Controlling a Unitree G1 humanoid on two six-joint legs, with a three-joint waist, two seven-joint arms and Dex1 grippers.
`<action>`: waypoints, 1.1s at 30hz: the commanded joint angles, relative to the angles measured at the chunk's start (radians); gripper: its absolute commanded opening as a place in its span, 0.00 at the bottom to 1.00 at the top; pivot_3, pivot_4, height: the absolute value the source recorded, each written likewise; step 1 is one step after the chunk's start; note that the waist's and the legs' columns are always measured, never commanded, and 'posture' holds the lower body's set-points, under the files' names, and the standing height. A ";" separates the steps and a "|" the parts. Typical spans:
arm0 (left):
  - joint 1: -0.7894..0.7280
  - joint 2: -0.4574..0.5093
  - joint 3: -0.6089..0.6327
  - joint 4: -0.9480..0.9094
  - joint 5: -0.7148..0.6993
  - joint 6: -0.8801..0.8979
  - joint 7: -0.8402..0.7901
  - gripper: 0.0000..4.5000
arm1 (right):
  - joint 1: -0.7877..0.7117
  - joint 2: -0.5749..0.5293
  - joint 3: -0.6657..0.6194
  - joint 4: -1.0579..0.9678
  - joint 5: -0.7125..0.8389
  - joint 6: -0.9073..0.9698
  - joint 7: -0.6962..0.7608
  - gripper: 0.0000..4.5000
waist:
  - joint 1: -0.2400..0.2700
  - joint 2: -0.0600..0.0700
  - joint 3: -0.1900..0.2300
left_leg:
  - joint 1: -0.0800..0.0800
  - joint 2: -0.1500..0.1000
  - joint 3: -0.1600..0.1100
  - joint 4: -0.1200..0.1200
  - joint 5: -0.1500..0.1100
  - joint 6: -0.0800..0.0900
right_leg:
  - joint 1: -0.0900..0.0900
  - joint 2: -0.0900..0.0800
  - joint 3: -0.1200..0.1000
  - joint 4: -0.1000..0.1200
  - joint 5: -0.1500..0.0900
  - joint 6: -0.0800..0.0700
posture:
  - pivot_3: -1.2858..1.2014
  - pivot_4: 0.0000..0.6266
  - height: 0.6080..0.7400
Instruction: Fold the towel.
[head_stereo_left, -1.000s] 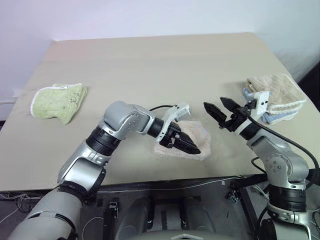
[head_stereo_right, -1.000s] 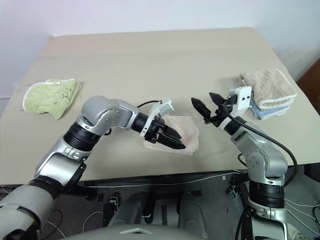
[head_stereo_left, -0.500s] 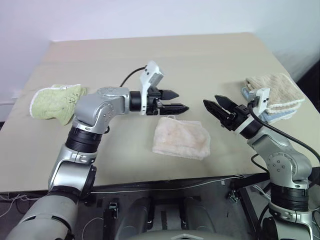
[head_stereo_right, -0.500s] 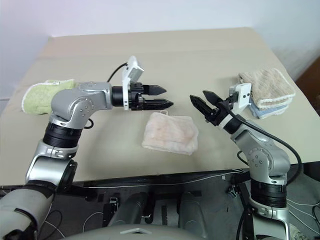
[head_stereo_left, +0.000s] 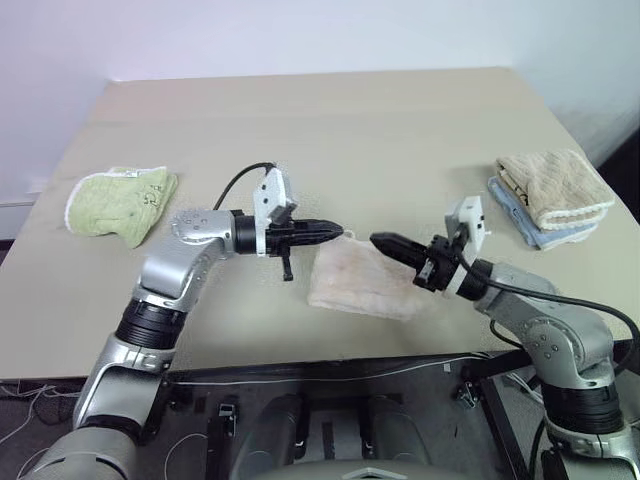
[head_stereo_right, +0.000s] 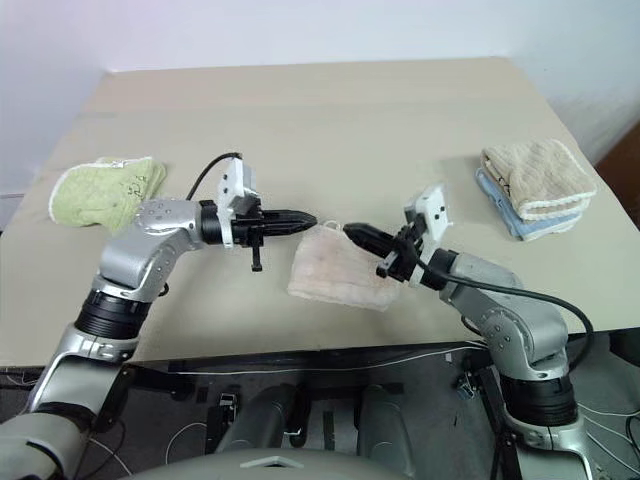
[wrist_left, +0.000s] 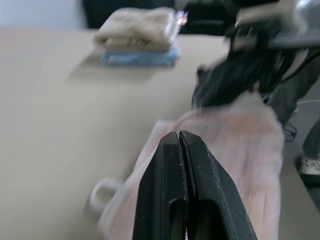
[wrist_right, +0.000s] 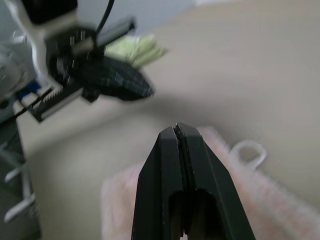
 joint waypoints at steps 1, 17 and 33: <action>-0.001 -0.010 -0.022 0.017 0.009 -0.077 -0.069 0.01 | -0.007 -0.015 0.009 0.007 -0.049 -0.045 0.009 0.00 | -0.004 0.000 0.000 | 0.000 0.000 0.000 0.001 0.000 0.000 | 0.000 0.000 0.000 0.000 0.000 0.000 | 0.52 0.24 1.00; 0.090 -0.096 -0.131 0.409 0.242 -0.435 -0.044 0.01 | 0.019 0.042 0.208 0.206 -0.322 -0.193 0.028 0.00 | -0.001 0.000 -0.002 | 0.003 0.001 0.000 0.006 -0.002 -0.001 | 0.005 0.000 -0.001 0.001 0.000 0.000 | 0.52 0.24 1.00; 0.052 -0.087 0.134 0.043 -0.028 -0.106 0.070 0.00 | -0.102 -0.026 -0.044 0.119 -0.064 -0.013 0.083 1.00 | -0.001 0.000 -0.002 | 0.001 0.001 0.000 0.009 -0.002 0.001 | 0.004 0.001 -0.001 0.003 0.002 0.003 | 0.52 0.24 1.00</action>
